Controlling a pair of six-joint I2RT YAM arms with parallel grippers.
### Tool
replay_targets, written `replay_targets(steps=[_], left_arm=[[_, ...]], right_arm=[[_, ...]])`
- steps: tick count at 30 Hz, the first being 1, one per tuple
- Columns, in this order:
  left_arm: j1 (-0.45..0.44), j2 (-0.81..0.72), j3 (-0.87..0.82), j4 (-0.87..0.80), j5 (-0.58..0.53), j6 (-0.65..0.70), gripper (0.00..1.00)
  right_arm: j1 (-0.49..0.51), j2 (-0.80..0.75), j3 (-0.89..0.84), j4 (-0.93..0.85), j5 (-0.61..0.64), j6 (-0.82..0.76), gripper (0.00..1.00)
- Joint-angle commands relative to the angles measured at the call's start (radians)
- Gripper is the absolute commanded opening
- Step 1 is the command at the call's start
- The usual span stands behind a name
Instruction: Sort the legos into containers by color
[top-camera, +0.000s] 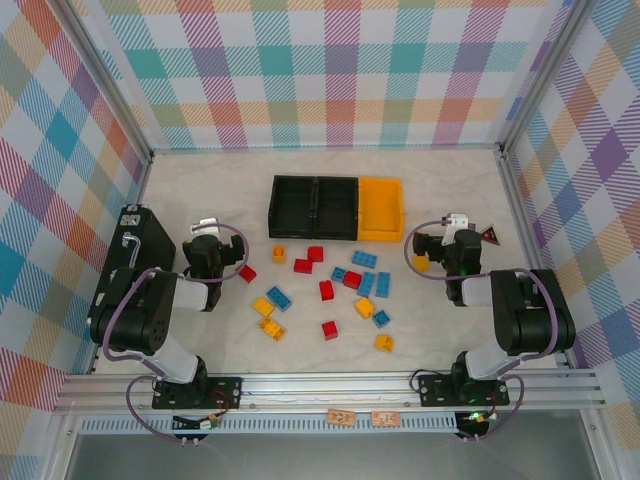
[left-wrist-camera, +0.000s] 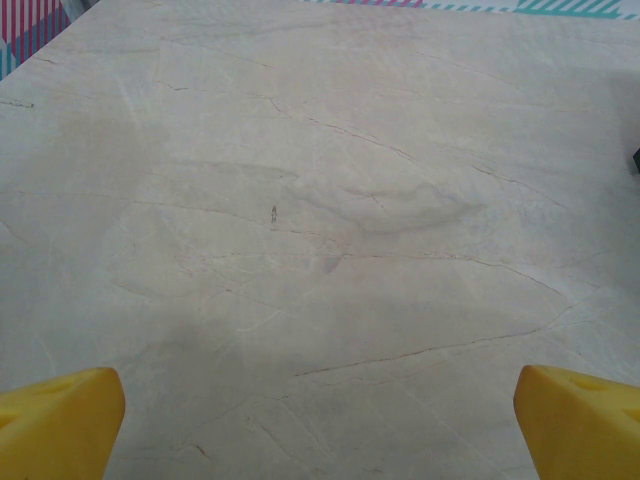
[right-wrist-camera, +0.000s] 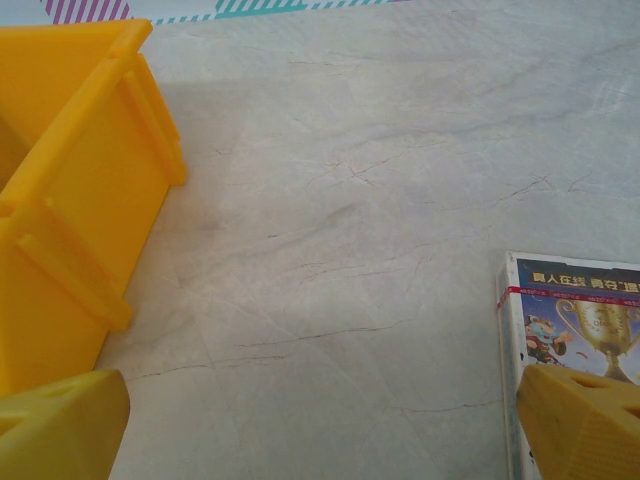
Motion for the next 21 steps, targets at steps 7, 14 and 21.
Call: replay_targets(steps=[7,14,21], left_arm=[[0.011,-0.008,0.004,0.040,0.013,0.012,1.00],[0.011,-0.068,0.034,-0.060,-0.001,0.005,1.00],[-0.013,-0.213,0.146,-0.334,-0.036,0.014,1.00]], right_arm=[[-0.008,-0.011,0.015,0.032,-0.020,-0.015,0.99],[-0.007,-0.100,0.073,-0.146,-0.012,-0.016,0.99],[-0.007,-0.260,0.187,-0.435,-0.067,0.049,0.99]])
